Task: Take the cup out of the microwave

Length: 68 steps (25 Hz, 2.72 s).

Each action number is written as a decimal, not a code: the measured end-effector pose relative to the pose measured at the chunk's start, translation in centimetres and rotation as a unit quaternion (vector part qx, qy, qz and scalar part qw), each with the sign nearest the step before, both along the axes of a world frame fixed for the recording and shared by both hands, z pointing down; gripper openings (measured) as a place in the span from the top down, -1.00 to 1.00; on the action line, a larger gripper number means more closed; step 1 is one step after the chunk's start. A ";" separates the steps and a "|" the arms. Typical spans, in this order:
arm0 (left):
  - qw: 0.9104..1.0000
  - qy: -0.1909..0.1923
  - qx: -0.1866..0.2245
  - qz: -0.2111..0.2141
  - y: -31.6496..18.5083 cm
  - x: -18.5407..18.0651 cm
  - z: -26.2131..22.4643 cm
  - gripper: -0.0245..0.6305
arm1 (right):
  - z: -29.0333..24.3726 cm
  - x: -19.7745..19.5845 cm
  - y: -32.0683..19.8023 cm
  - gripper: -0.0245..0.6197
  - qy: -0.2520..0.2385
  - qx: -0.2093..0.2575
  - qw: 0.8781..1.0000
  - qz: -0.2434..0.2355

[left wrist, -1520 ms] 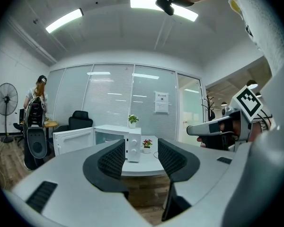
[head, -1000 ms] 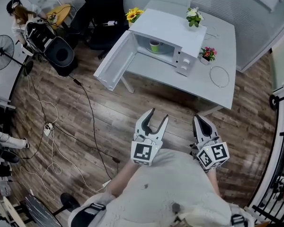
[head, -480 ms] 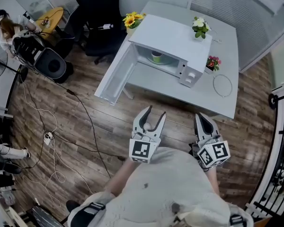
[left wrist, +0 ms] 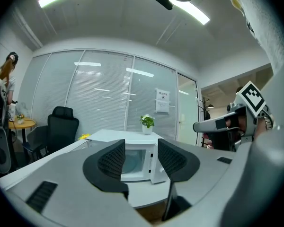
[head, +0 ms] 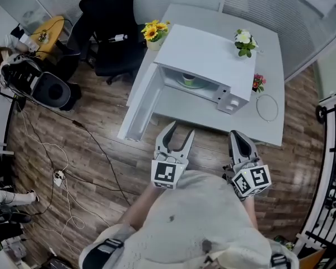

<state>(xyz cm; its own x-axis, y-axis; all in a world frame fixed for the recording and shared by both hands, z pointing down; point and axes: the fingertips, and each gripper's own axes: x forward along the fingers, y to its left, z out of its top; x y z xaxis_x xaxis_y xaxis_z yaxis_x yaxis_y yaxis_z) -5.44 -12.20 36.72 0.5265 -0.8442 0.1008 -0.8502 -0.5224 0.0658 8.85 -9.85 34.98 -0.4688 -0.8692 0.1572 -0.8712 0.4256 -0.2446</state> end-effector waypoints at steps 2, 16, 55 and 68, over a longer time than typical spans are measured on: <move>1.000 0.000 -0.001 0.005 -1.6 -0.9 0.4 0.26 | 0.1 -0.9 -1.3 0.90 0.000 0.001 1.000 0.006; 0.998 -0.010 -0.040 0.040 -7.5 -3.1 4.9 0.22 | 1.7 -3.3 -5.1 0.90 0.015 -0.021 0.999 0.046; 0.986 -0.066 -0.151 0.014 -25.3 1.3 21.2 0.05 | 7.2 3.4 -18.2 0.90 0.035 -0.081 0.993 0.075; 0.978 -0.074 -0.193 -0.015 -29.7 2.6 25.9 0.02 | 8.8 5.1 -20.3 0.90 0.035 -0.098 0.991 0.080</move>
